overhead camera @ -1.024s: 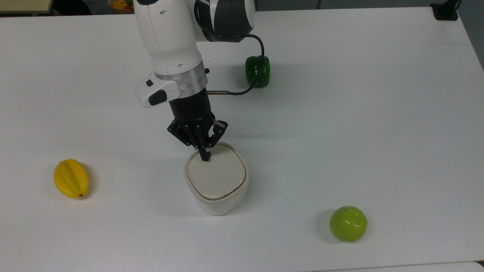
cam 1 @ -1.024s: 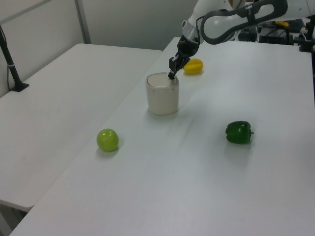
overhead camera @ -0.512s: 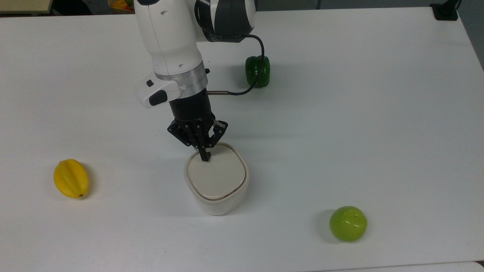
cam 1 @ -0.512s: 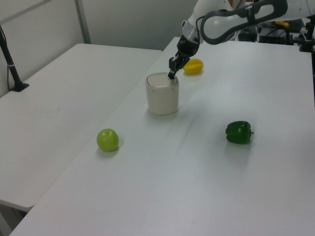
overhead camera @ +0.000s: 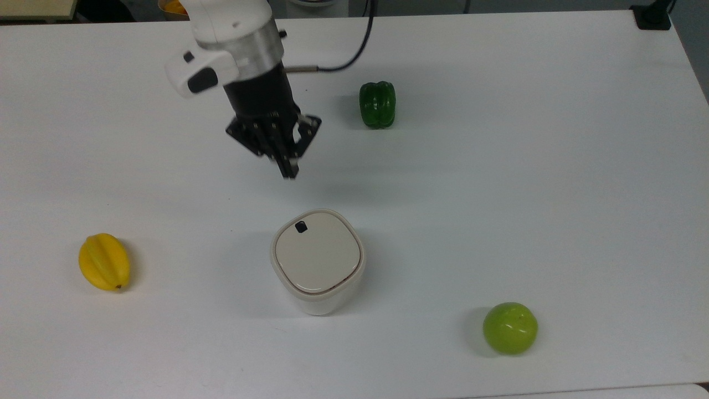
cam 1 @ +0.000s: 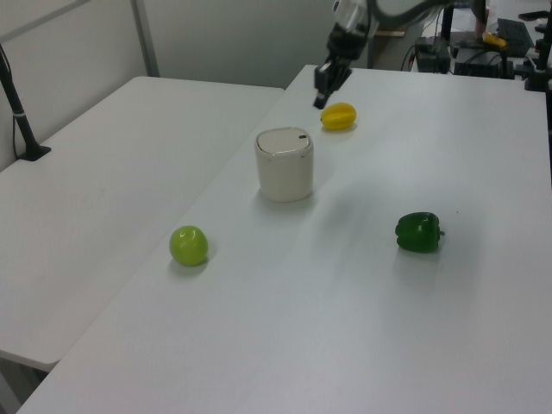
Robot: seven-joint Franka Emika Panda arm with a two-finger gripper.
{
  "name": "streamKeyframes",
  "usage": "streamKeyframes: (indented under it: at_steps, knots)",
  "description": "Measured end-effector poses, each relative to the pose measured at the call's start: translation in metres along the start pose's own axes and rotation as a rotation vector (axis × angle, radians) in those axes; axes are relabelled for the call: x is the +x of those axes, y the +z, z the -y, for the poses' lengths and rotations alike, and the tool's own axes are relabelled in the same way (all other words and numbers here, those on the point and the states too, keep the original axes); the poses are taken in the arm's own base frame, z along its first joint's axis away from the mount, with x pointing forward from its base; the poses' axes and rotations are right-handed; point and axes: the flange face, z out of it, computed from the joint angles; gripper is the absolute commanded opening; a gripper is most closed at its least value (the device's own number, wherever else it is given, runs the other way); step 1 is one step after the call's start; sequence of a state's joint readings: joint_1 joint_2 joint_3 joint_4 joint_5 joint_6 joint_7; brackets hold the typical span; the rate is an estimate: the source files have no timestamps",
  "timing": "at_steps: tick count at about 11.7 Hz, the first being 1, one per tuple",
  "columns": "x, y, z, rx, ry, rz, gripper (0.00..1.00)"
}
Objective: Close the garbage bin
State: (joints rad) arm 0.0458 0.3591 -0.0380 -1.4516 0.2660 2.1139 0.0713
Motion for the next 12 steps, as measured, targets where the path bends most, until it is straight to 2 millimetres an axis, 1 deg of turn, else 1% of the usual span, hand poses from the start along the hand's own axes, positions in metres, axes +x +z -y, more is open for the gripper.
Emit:
streamKeyframes:
  at_steps: [1,3,5,6,7,8,10,11,12]
  knots:
    - [-0.011,-0.017,-0.005,-0.037,-0.003,0.077,0.30]
    - [-0.028,-0.038,-0.012,-0.109,-0.021,0.188,0.37]
    - [-0.049,-0.066,-0.023,-0.179,-0.024,0.298,0.56]
    - [-0.055,-0.079,-0.028,-0.189,-0.015,0.323,0.73]
    - [-0.060,-0.091,-0.033,-0.191,-0.006,0.335,0.95]
    - [-0.063,-0.103,-0.036,-0.191,-0.006,0.340,1.00]
    - [-0.078,-0.135,-0.045,-0.185,-0.020,0.351,1.00]
    - [-0.086,-0.147,-0.046,-0.183,-0.018,0.347,1.00]
    - [-0.094,-0.152,-0.048,-0.181,-0.017,0.348,1.00]
